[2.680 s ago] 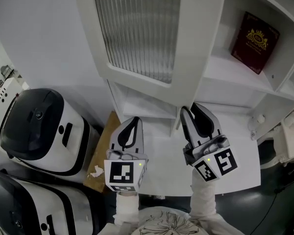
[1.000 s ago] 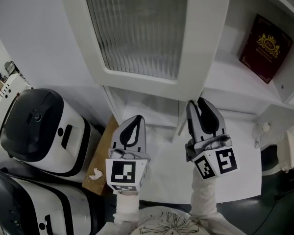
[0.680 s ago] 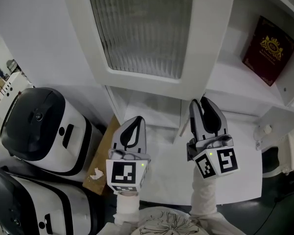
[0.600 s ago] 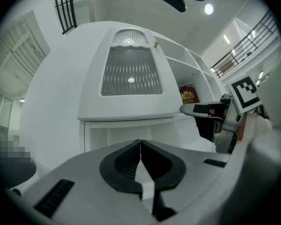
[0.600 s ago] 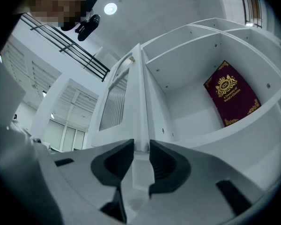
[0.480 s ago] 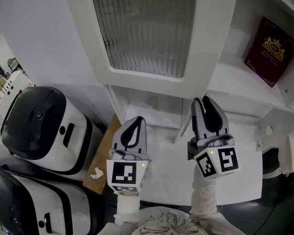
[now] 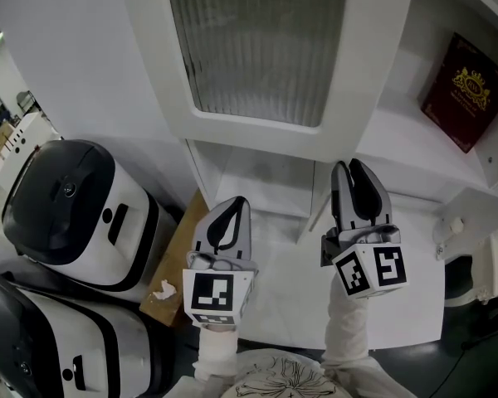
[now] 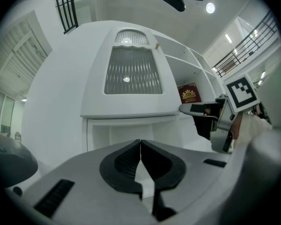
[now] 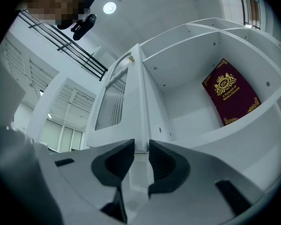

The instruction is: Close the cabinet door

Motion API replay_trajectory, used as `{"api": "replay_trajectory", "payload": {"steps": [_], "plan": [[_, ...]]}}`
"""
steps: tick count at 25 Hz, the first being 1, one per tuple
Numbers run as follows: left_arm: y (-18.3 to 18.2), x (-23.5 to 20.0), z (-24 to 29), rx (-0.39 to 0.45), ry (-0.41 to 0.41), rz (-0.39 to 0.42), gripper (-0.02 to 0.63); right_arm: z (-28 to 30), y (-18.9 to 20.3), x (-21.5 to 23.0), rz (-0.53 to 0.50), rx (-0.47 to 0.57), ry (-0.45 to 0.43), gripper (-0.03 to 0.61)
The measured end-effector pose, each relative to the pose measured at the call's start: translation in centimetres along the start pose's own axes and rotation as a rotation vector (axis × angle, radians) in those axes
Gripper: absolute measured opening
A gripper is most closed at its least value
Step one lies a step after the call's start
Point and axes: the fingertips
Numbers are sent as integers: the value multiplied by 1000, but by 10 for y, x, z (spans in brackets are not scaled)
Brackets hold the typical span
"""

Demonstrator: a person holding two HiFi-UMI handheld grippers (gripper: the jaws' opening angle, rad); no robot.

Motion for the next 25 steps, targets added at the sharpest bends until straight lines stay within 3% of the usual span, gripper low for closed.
{"api": "replay_trajectory", "payload": {"steps": [25], "plan": [[4, -11, -7, -8, -32, 0, 5, 8, 3, 5, -13, -11, 39, 89]]}}
Point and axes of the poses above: the fingertips, and each gripper's own axes: z forward along the fingers, x to its right, y out of its underside, and after that the axes turned 3 degrees about x, right-handed
